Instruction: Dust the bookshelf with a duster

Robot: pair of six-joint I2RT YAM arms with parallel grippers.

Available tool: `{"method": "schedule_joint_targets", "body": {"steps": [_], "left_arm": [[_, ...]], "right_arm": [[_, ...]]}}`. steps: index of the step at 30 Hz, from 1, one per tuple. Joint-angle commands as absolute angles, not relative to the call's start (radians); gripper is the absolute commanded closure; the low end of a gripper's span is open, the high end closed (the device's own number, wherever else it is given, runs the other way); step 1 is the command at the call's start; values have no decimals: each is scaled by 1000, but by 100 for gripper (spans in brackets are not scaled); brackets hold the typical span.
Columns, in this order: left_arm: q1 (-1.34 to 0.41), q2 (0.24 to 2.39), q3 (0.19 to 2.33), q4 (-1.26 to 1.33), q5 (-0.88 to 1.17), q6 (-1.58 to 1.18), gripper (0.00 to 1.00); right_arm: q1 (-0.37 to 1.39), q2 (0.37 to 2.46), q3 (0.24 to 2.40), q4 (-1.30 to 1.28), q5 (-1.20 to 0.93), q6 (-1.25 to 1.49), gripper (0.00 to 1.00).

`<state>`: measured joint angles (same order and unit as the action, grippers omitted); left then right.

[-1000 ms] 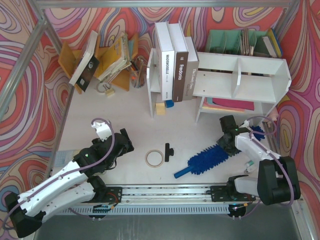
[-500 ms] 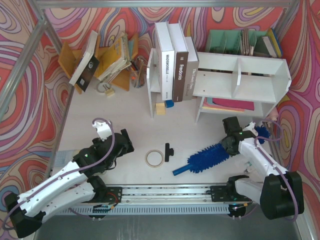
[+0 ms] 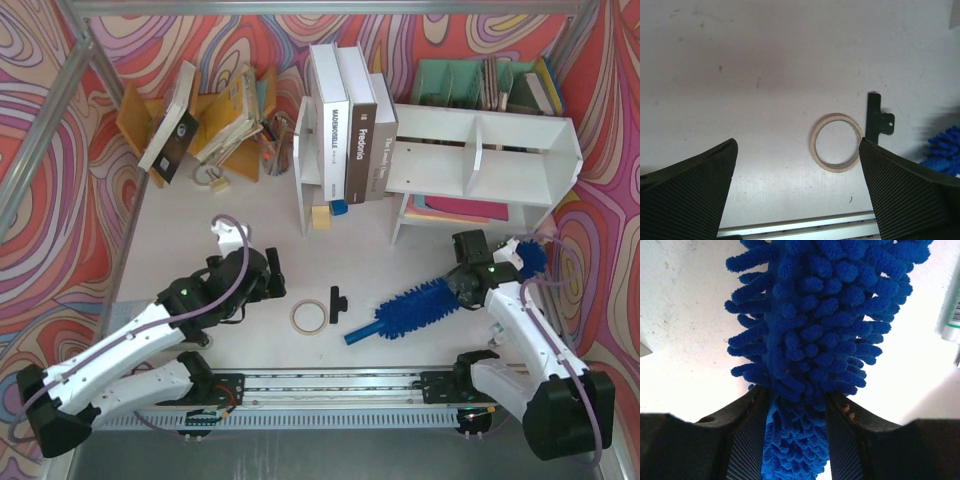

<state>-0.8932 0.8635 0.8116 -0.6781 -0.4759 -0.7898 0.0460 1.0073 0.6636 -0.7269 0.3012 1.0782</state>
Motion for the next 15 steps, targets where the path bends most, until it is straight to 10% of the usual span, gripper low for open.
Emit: {"method": "schedule_joint_targets", "body": {"steps": [1, 15], "left_arm": [[-932, 929, 879, -641, -419, -710, 2], [-1090, 1230, 1130, -634, -297, -566, 2]], "right_arm": [[38, 970, 697, -789, 312, 1085, 100], [37, 884, 783, -845, 302, 1076, 100]]}}
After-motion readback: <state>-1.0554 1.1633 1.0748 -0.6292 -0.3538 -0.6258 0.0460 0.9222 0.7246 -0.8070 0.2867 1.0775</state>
